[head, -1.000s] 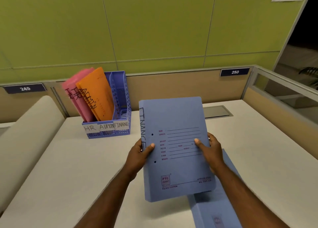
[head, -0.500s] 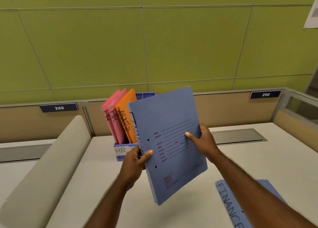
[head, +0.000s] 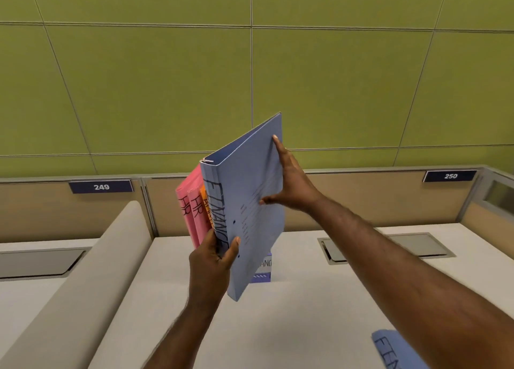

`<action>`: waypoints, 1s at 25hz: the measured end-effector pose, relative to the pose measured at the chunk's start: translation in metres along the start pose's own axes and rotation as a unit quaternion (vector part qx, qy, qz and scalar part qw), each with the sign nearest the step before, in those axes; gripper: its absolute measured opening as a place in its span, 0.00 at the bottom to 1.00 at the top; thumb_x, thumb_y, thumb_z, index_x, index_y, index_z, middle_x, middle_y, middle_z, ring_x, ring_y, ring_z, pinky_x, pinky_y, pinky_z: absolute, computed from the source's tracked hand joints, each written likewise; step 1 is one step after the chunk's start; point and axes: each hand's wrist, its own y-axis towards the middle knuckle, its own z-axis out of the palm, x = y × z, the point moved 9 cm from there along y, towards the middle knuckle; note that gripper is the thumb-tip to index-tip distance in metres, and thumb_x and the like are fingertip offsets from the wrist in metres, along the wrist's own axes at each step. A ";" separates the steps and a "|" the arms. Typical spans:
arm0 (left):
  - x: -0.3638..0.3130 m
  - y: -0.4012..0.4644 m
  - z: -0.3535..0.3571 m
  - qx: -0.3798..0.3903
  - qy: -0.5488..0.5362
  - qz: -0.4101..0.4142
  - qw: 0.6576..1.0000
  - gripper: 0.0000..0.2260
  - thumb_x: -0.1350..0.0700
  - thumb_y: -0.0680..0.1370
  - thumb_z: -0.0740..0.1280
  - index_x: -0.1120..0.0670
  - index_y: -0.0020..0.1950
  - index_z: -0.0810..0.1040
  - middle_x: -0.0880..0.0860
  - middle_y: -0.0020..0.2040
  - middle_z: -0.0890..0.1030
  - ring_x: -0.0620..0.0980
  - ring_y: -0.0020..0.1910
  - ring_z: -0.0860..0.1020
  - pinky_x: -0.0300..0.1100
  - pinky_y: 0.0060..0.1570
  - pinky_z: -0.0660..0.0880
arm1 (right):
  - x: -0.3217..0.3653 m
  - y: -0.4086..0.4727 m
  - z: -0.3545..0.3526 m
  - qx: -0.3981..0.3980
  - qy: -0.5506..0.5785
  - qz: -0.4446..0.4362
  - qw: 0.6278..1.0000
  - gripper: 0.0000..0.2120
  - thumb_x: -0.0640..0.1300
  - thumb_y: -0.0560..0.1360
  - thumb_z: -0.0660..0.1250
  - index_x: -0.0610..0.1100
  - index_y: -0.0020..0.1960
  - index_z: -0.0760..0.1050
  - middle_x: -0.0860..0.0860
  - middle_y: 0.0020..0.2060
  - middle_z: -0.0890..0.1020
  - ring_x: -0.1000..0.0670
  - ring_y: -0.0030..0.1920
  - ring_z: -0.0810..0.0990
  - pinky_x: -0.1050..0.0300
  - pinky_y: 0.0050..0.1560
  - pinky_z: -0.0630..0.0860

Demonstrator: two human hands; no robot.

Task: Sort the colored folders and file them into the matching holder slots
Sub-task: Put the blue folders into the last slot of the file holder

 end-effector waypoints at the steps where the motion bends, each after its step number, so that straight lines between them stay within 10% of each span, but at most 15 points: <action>1: -0.003 0.005 -0.002 -0.015 0.005 0.011 1.000 0.19 0.47 0.74 0.67 0.56 0.60 0.77 0.45 0.53 0.81 0.43 0.46 0.81 0.24 0.36 0.75 | 0.009 0.010 0.000 0.006 0.006 -0.017 1.000 0.69 0.47 0.55 0.84 0.60 0.76 0.36 0.51 0.78 0.52 0.47 0.76 0.56 0.44 0.73 0.63; 11: 0.002 0.046 0.016 -0.099 0.048 0.050 0.993 0.22 0.47 0.74 0.65 0.60 0.60 0.77 0.57 0.59 0.82 0.56 0.54 0.81 0.36 0.44 0.78 | 0.026 0.091 0.015 0.052 0.043 -0.081 0.994 0.74 0.45 0.50 0.86 0.63 0.75 0.34 0.50 0.79 0.48 0.40 0.76 0.58 0.35 0.68 0.69; 16: 0.018 0.074 0.041 -0.099 0.033 0.040 0.994 0.20 0.46 0.74 0.64 0.57 0.61 0.77 0.52 0.58 0.81 0.51 0.56 0.80 0.42 0.46 0.82 | 0.006 0.119 0.018 0.055 0.025 -0.103 0.993 0.74 0.44 0.49 0.86 0.62 0.75 0.35 0.52 0.79 0.47 0.41 0.76 0.59 0.36 0.67 0.70; 20: 0.038 0.097 0.064 -0.095 0.037 0.035 0.994 0.15 0.51 0.77 0.68 0.55 0.61 0.77 0.45 0.54 0.80 0.46 0.53 0.80 0.25 0.46 0.76 | -0.015 0.131 0.025 0.068 0.032 -0.082 0.994 0.73 0.45 0.49 0.86 0.63 0.75 0.36 0.51 0.79 0.48 0.42 0.77 0.57 0.34 0.66 0.70; 25: 0.068 0.111 0.079 -0.108 0.051 0.013 0.993 0.13 0.52 0.77 0.69 0.53 0.60 0.77 0.43 0.52 0.80 0.37 0.49 0.79 0.40 0.48 0.80 | -0.036 0.139 0.038 0.072 0.028 -0.087 0.993 0.72 0.47 0.49 0.86 0.60 0.77 0.40 0.52 0.78 0.50 0.43 0.76 0.57 0.38 0.68 0.69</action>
